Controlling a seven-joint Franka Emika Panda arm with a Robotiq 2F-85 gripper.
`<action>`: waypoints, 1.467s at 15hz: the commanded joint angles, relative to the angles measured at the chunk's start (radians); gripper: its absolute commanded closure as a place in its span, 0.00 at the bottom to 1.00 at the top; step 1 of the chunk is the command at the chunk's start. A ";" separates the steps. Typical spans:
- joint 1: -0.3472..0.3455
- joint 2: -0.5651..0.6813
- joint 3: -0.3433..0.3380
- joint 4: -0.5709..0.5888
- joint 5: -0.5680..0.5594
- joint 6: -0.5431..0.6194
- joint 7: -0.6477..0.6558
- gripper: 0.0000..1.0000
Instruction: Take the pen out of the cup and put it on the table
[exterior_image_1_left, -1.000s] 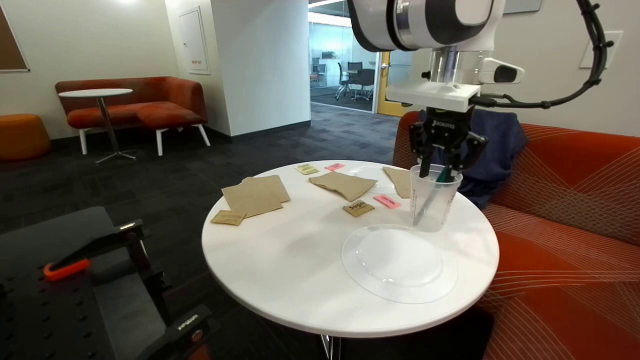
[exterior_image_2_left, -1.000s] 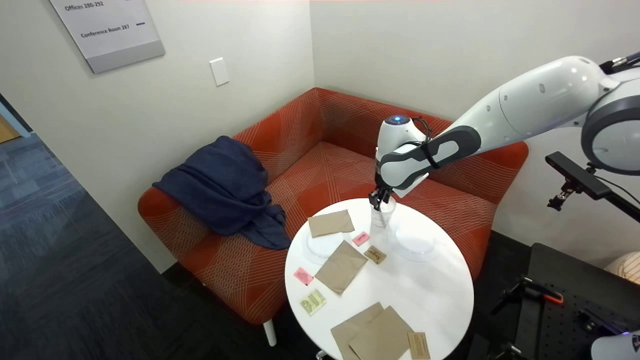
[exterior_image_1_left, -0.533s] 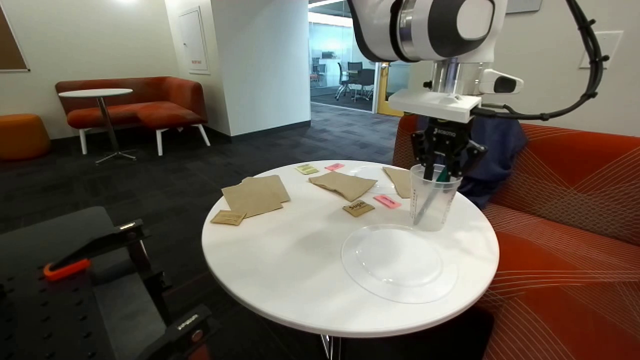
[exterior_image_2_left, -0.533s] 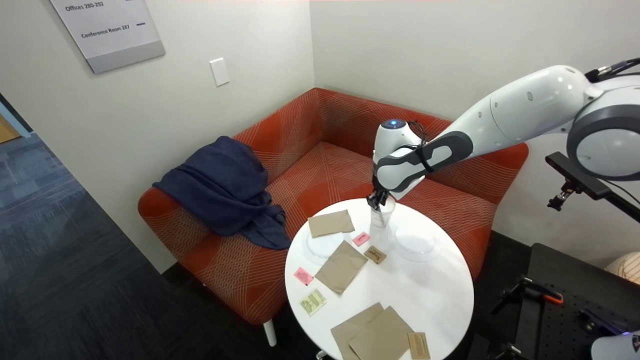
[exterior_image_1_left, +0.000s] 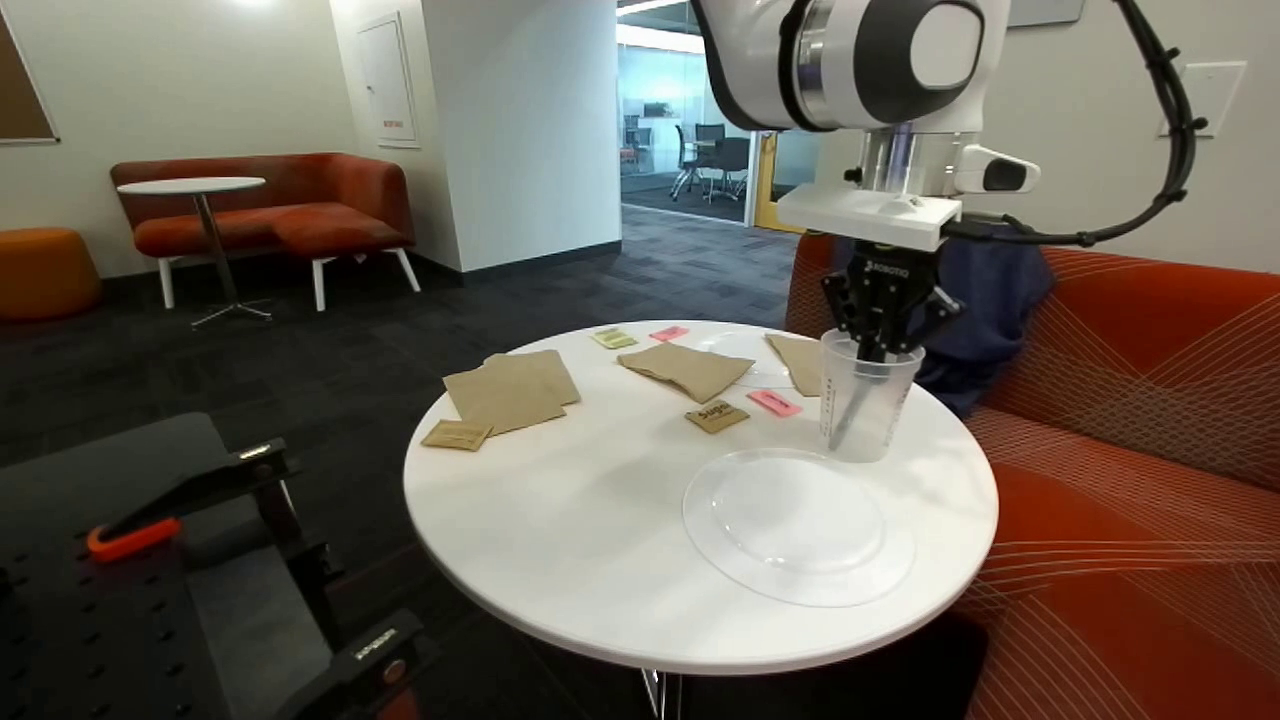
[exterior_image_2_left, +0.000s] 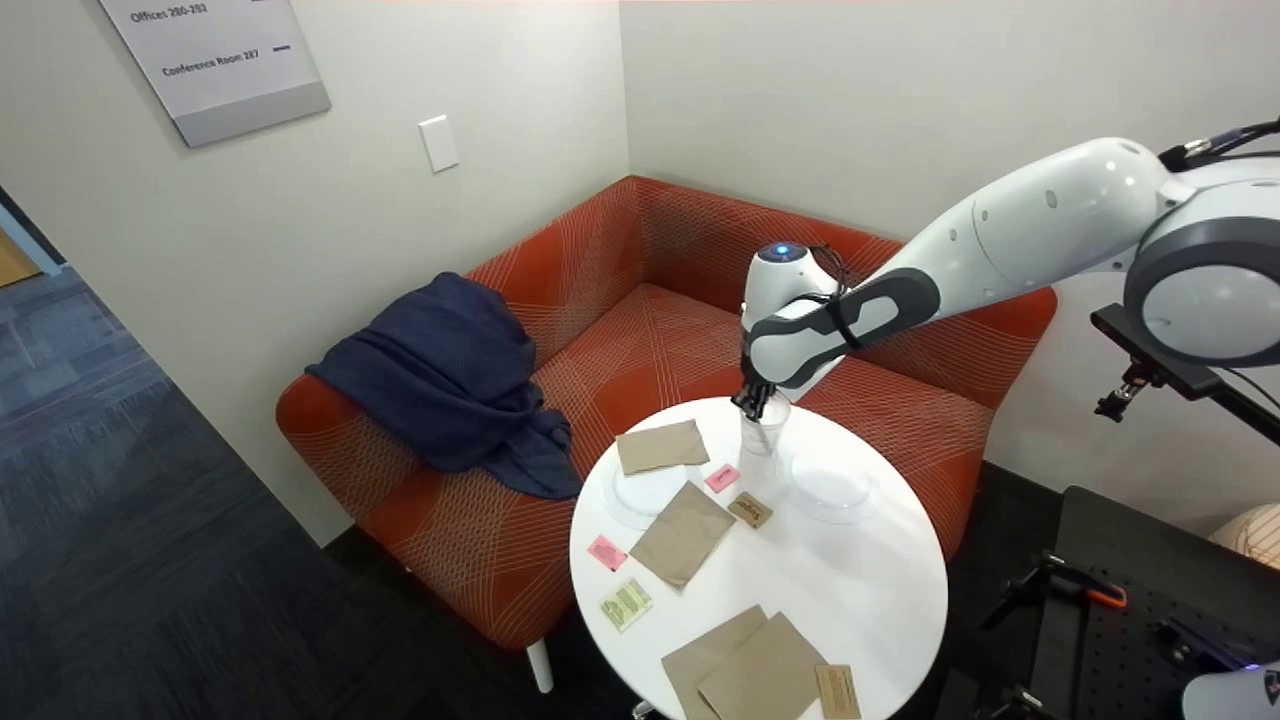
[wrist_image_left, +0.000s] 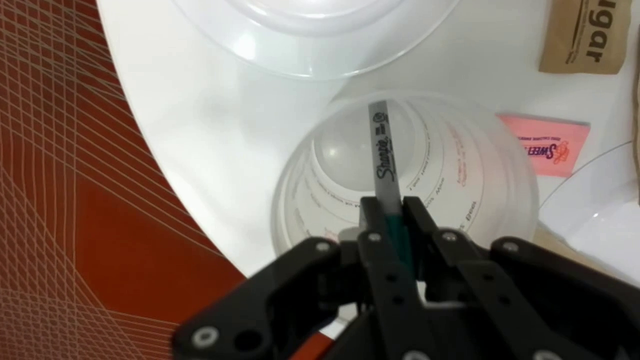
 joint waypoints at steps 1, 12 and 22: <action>0.019 -0.034 -0.003 -0.049 -0.019 0.014 0.003 0.96; 0.101 -0.176 -0.074 -0.247 -0.067 0.199 0.115 0.96; 0.205 -0.489 -0.174 -0.526 -0.245 0.286 0.197 0.96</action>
